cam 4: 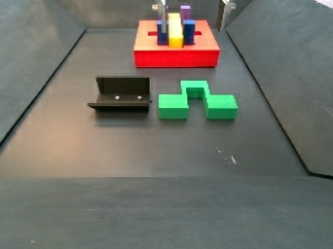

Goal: Pick up the green object. Move up. Place the green object on the fixture. Regrasp the green object. Move to above the board. Insert the green object.
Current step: Pick up the green object.

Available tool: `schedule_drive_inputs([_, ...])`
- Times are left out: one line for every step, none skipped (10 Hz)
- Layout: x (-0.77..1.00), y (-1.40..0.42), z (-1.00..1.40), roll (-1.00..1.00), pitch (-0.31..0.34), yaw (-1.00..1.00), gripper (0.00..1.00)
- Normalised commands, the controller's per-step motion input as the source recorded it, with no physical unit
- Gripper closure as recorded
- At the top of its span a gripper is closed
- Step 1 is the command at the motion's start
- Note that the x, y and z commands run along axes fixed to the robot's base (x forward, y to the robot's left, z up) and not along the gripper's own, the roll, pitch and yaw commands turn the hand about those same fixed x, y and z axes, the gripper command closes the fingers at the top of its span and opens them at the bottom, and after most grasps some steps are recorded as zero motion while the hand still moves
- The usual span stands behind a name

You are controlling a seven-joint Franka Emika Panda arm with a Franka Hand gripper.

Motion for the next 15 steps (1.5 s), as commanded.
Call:
schedule_drive_inputs([0.00, -0.05, 0.00, 0.02, 0.000, 0.00, 0.00])
schedule_drive_inputs([0.00, -0.53, -0.25, 0.18, -0.034, 0.00, 0.00])
schedule_drive_inputs([-0.07, -0.69, -0.50, 0.29, -0.047, 0.00, 0.00])
schedule_drive_inputs([-0.31, -0.69, -0.67, 0.25, -0.080, 0.06, 0.00])
schedule_drive_inputs([-0.33, -0.66, -0.72, 0.28, -0.060, 0.09, 0.00])
schedule_drive_inputs([-0.32, -0.49, -0.77, 0.31, -0.039, 0.09, 0.00])
schedule_drive_inputs([0.00, -0.05, -0.89, 0.17, 0.000, 0.03, 0.00])
schedule_drive_inputs([0.03, 0.00, -0.86, 0.08, 0.000, 0.09, 0.00])
schedule_drive_inputs([0.19, 0.00, -0.74, 0.09, 0.000, 0.06, 0.00])
schedule_drive_inputs([0.16, 0.00, -0.68, 0.10, 0.000, 0.03, 0.00])
schedule_drive_inputs([0.13, -0.09, -0.68, 0.09, 0.000, 0.03, 0.00])
schedule_drive_inputs([0.11, -0.01, -0.65, 0.08, 0.000, 0.03, 0.00])
schedule_drive_inputs([0.02, 0.00, -0.59, 0.09, 0.004, 0.04, 0.00])
schedule_drive_inputs([0.00, 0.00, -0.56, 0.09, 0.003, 0.05, 0.00])
schedule_drive_inputs([0.03, 0.00, -0.57, 0.09, 0.007, 0.03, 0.00])
